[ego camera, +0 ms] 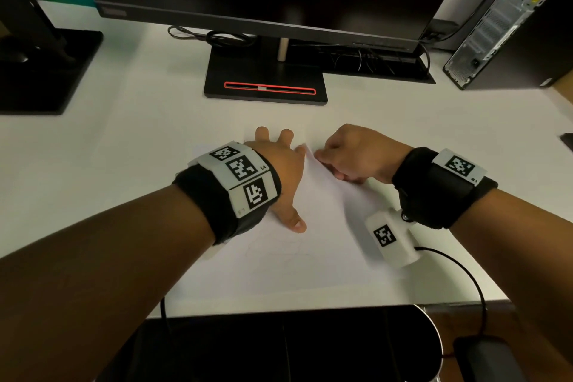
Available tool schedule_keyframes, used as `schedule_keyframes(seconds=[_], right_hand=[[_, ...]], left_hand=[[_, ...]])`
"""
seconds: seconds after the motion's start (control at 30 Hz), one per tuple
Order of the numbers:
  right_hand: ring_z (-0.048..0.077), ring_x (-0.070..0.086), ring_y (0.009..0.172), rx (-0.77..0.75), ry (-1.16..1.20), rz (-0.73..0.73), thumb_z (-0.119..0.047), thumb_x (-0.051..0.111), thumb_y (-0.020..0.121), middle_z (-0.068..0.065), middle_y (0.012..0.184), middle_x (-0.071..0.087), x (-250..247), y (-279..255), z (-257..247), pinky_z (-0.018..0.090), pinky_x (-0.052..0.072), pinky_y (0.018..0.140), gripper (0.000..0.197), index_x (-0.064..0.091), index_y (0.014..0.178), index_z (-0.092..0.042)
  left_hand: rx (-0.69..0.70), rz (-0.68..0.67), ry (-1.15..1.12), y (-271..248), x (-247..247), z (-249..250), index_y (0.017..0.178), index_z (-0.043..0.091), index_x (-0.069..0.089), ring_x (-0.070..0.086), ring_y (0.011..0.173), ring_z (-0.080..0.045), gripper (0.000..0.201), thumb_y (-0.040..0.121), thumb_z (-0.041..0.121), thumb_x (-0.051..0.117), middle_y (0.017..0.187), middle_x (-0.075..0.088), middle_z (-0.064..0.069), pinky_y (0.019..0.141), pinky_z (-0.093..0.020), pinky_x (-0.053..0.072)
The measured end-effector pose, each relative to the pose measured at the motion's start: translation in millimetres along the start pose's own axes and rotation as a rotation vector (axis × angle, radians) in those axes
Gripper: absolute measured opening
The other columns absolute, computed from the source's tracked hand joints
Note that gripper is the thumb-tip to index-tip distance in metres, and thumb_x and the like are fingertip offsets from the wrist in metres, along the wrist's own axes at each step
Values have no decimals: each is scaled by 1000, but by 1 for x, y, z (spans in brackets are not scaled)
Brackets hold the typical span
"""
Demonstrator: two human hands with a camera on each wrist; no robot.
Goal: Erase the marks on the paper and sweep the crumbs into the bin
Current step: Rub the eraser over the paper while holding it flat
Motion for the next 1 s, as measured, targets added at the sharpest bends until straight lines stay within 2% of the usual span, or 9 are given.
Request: schedule_keyframes(seconds=[0.17, 0.27, 0.37, 0.43, 0.53, 0.6, 0.73, 0.87, 1.0], right_hand=[[22, 51, 46, 5, -67, 221, -28, 49, 99, 12, 55, 59, -32, 0, 8, 25, 39, 52, 43, 54, 64, -5], [21, 49, 47, -50, -22, 130, -30, 52, 99, 16, 59, 60, -22, -6, 1, 26, 41, 52, 41, 59, 68, -4], [22, 43, 51, -38, 90, -81, -29, 58, 97, 11, 59, 56, -1, -10, -5, 26, 37, 46, 36, 61, 70, -6], [22, 42, 51, 8, 104, -144, -28, 58, 97, 11, 60, 57, 6, -10, -1, 24, 35, 43, 35, 61, 71, -6], [24, 47, 56, 52, 78, -58, -27, 55, 97, 14, 63, 60, 1, -3, 6, 25, 39, 46, 37, 67, 72, -1], [24, 51, 53, 26, 31, 7, -27, 52, 98, 13, 61, 62, -1, -1, 4, 24, 42, 48, 43, 70, 72, 3], [21, 45, 45, -29, 37, -66, -33, 53, 100, 10, 55, 59, 7, -1, -2, 22, 39, 43, 47, 65, 65, -5], [21, 50, 46, -15, 6, 25, -28, 51, 99, 8, 55, 62, -5, 2, 3, 24, 43, 47, 44, 67, 66, -5], [18, 49, 46, -94, -21, -71, -30, 53, 101, 3, 54, 61, 8, -4, -5, 24, 42, 45, 44, 64, 65, -8]], left_hand=[[-8, 18, 21, 0, 0, -1, 157, 24, 10, 20, 139, -38, 133, 57, 78, 77, 154, 17, -6, 88, -50, 48], [-6, 1, 25, 2, -1, 0, 158, 34, -2, 17, 139, -41, 137, 56, 77, 79, 154, 13, -6, 94, -53, 46], [-18, -15, 20, 5, -2, 2, 156, 41, -6, 19, 133, -41, 139, 52, 78, 79, 146, 15, -6, 90, -53, 47], [-21, -17, 41, 5, -3, 2, 156, 41, -7, 21, 132, -41, 141, 51, 81, 78, 145, 16, -7, 90, -53, 46], [-33, -19, 64, 6, -4, 2, 156, 39, -10, 19, 135, -43, 142, 52, 81, 77, 150, 13, -9, 93, -54, 45], [-34, -18, 60, 6, -4, 3, 156, 39, -10, 18, 135, -43, 142, 52, 81, 77, 150, 12, -9, 93, -55, 45], [-27, -5, 55, 8, -2, 2, 156, 41, -9, 20, 131, -41, 143, 50, 82, 77, 145, 14, -7, 84, -51, 45], [-39, -15, 46, 7, -2, 3, 156, 38, -8, 15, 135, -43, 141, 52, 80, 78, 148, 11, -8, 92, -55, 45], [-19, -1, 52, 8, -2, 1, 157, 38, -8, 20, 131, -41, 142, 51, 82, 77, 145, 15, -7, 82, -49, 44]])
Point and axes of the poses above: each hand's wrist, its own y-axis towards the middle knuckle, its own x-axis out of the palm, z = x × y, the point moved 6 cm from there along y, towards the middle knuckle
